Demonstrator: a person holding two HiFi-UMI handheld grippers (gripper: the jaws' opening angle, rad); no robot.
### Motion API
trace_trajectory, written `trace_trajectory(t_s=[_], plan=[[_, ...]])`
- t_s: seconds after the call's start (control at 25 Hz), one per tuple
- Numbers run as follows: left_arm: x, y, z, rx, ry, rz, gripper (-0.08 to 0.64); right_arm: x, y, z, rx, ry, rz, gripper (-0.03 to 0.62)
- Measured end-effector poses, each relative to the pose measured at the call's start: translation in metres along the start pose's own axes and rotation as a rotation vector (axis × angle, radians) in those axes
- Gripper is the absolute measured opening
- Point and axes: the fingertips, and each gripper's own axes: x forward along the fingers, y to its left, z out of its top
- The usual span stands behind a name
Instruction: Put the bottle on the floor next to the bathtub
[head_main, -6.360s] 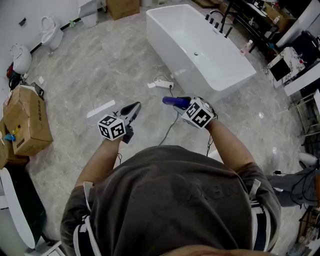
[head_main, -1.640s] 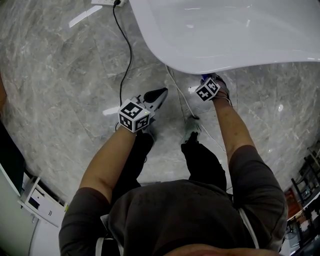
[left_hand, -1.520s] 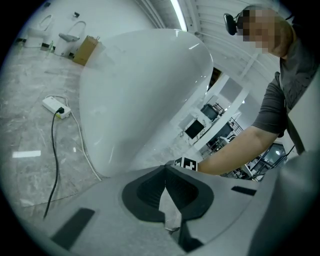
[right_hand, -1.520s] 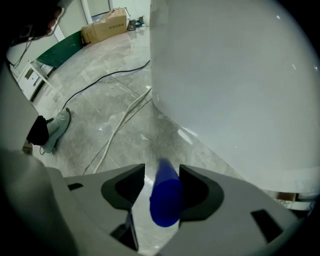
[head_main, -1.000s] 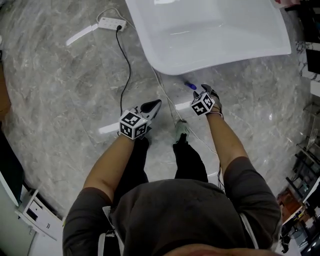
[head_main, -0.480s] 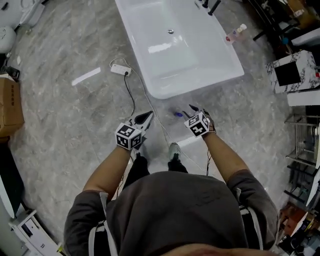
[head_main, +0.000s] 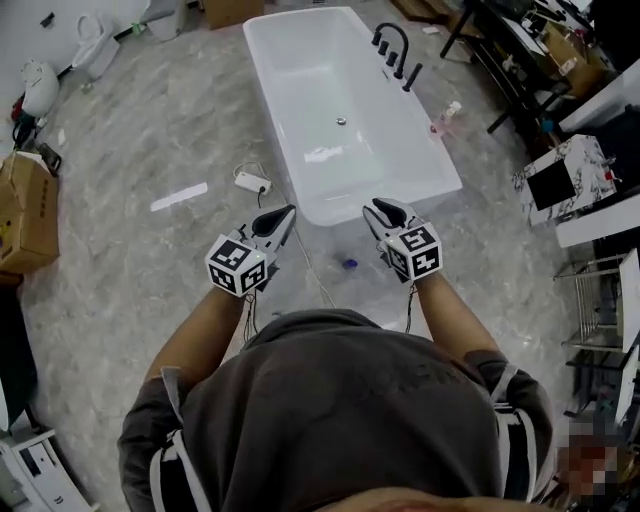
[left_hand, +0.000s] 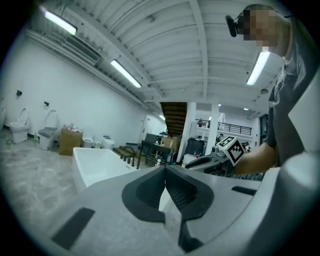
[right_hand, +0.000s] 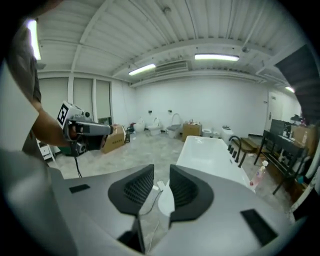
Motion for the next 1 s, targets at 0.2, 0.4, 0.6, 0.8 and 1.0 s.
trace_trajectory(t_s=[0.2, 0.4, 0.6, 0.8, 1.0], plan=[[-0.017, -0.022, 0.046, 0.042, -0.058, -0.016, 0.001, -0.043, 0.005, 0.065, 0.032, -0.172, 0.034, 0.018], [-0.018, -0.039, 0.057, 0.070, -0.074, -0.028, 0.002, -0.075, -0.009, 0.083, 0.077, -0.265, 0.030, -0.008], [-0.018, -0.044, 0.061, 0.065, -0.085, -0.025, 0.001, -0.085, -0.017, 0.073, 0.114, -0.252, 0.037, -0.008], [-0.022, -0.043, 0.068, 0.054, -0.103, -0.011, 0.000, -0.090, -0.017, 0.076, 0.089, -0.245, 0.032, -0.008], [-0.025, -0.040, 0.070, 0.046, -0.109, -0.005, 0.002, -0.088, -0.014, 0.080, 0.077, -0.249, 0.032, -0.008]])
